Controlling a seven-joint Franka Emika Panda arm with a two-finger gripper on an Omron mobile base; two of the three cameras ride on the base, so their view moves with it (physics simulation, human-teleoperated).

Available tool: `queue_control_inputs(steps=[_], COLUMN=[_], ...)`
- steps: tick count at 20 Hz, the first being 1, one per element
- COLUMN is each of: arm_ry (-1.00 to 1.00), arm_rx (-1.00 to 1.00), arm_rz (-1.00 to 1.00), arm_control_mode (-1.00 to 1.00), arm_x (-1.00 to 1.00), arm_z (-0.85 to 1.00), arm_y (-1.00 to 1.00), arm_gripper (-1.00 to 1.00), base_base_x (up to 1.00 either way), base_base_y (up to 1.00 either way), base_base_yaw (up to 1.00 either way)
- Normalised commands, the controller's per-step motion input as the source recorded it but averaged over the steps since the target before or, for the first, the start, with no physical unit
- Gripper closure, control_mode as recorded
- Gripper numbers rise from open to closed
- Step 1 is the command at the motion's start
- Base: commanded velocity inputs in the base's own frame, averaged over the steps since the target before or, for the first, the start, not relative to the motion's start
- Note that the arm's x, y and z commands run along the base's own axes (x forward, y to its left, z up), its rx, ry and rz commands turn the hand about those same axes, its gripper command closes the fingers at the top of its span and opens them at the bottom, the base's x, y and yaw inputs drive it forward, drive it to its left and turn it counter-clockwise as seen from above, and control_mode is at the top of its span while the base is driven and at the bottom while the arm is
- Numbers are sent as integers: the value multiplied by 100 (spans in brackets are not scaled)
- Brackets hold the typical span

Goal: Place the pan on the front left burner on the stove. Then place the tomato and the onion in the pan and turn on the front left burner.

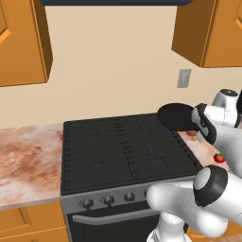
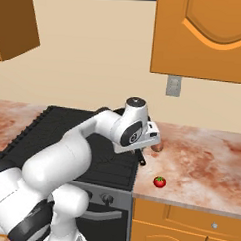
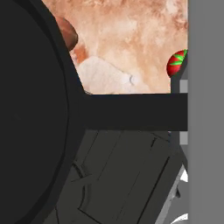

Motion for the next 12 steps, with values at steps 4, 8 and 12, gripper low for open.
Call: queue_control_inputs(steps=[4,8,12], arm_ry=[1,3,15], arm_rx=[0,0,0], arm_rz=[16,17,18], arm_control_mode=[-100,-100,-100], arm_x=[0,0,0], arm_z=[3,1,0], arm_y=[41,35,56], arm_gripper=[100,100,100], base_base_x=[0,0,0], base_base_y=[0,0,0], base_base_yaw=[0,0,0])
